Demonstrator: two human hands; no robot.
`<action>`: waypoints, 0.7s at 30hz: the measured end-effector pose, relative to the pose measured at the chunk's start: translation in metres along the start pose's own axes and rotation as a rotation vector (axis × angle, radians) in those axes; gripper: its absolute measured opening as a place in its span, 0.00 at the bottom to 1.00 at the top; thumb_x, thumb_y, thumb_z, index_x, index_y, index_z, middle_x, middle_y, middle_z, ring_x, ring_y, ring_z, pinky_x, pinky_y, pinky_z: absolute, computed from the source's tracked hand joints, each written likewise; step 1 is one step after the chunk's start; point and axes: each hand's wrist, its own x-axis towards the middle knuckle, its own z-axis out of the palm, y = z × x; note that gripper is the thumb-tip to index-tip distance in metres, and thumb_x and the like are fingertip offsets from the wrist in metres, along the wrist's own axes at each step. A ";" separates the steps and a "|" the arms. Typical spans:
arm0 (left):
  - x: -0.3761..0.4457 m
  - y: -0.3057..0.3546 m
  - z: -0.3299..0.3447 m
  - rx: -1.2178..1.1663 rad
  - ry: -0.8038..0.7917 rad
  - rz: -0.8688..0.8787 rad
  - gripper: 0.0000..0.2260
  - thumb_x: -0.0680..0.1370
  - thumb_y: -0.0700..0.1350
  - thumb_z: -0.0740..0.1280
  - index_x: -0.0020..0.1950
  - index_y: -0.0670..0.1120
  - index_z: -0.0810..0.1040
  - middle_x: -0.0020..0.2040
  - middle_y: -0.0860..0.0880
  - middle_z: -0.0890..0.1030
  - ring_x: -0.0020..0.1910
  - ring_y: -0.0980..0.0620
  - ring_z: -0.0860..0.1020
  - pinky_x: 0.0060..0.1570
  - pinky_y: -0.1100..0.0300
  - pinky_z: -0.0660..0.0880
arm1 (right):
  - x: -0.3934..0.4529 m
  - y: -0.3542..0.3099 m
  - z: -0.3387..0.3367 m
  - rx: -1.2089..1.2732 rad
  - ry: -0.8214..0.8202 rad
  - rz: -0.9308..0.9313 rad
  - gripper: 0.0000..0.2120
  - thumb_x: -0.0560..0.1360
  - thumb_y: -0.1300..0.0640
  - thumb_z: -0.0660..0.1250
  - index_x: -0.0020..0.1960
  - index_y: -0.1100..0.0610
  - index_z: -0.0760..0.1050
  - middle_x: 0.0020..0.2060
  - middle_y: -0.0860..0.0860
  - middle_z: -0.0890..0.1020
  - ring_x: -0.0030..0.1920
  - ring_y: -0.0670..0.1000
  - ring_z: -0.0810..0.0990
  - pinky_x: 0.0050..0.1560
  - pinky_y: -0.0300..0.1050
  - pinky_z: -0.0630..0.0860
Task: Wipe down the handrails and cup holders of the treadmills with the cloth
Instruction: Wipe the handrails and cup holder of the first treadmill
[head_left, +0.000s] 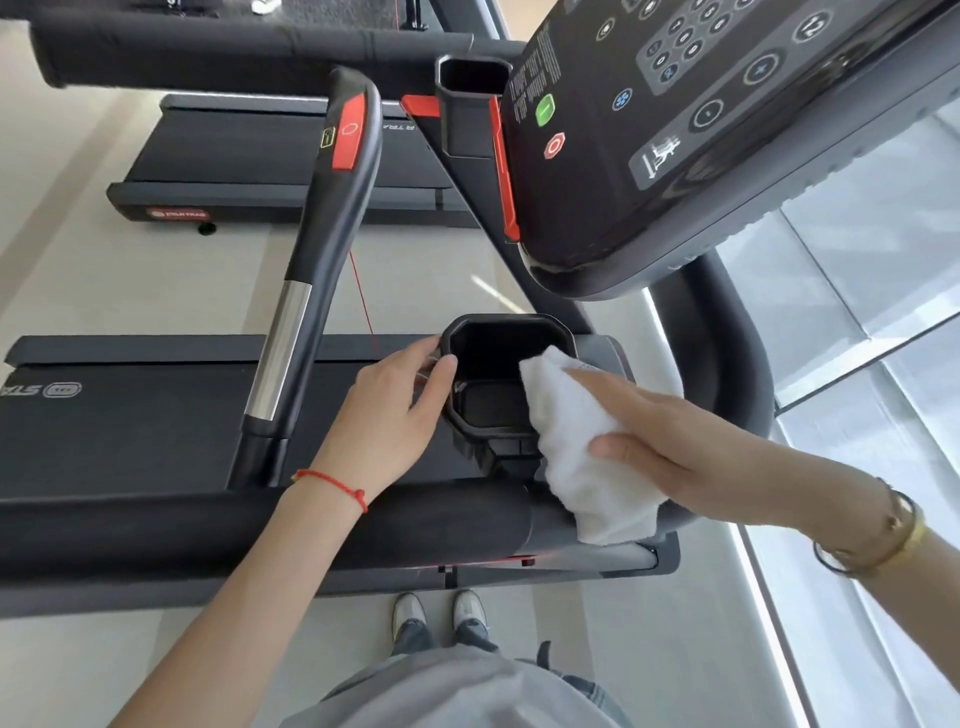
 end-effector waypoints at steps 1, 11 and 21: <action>0.000 0.001 -0.001 -0.013 -0.002 -0.010 0.15 0.82 0.55 0.55 0.62 0.53 0.77 0.41 0.65 0.76 0.43 0.70 0.76 0.45 0.68 0.70 | 0.005 -0.004 0.004 -0.110 -0.024 -0.028 0.23 0.82 0.46 0.52 0.76 0.43 0.55 0.67 0.36 0.68 0.66 0.41 0.69 0.65 0.33 0.64; 0.001 0.002 0.001 -0.037 0.003 -0.021 0.12 0.83 0.52 0.55 0.56 0.54 0.77 0.34 0.57 0.76 0.37 0.59 0.76 0.39 0.65 0.70 | 0.066 -0.022 0.047 -0.666 0.150 -0.126 0.19 0.70 0.55 0.72 0.46 0.54 0.61 0.30 0.49 0.72 0.27 0.54 0.73 0.34 0.53 0.75; 0.000 0.002 0.001 -0.032 -0.012 -0.013 0.17 0.83 0.54 0.55 0.69 0.54 0.74 0.50 0.58 0.82 0.50 0.62 0.79 0.52 0.69 0.72 | 0.043 0.005 0.004 -0.796 -0.019 -0.148 0.24 0.82 0.43 0.50 0.54 0.58 0.77 0.45 0.51 0.82 0.52 0.55 0.78 0.65 0.44 0.67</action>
